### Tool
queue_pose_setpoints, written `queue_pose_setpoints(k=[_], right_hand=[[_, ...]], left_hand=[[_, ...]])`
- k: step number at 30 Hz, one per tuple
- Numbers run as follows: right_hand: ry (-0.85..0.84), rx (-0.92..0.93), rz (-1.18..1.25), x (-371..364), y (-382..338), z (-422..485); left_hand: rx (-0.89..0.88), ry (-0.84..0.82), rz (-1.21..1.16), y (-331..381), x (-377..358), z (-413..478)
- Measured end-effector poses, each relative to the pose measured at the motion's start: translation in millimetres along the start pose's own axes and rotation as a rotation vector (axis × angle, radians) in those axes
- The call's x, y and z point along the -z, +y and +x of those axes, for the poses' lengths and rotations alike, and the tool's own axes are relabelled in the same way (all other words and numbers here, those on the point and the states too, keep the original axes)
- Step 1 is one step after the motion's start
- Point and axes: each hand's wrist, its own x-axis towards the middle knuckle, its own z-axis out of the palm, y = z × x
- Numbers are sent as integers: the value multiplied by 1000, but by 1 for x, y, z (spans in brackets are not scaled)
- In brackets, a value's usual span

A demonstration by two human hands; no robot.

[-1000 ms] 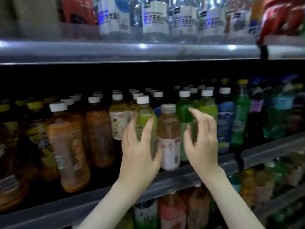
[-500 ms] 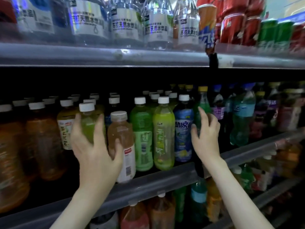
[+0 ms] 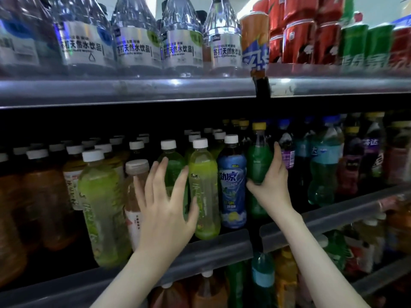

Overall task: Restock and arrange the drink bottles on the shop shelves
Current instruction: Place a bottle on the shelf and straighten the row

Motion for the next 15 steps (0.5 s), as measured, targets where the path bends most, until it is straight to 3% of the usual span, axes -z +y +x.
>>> queue_pose_setpoints(k=[5,11,15], right_hand=[[86,18,-41,5,-2,-15],[38,-42,55,22,-4,-24],[93,-44,56,31,-8,-38]], left_hand=[[-24,5,-19,0,-4,-8],[-57,-33,-37,4,-3,-15],[-115,-74,-98,6,-1,-25]])
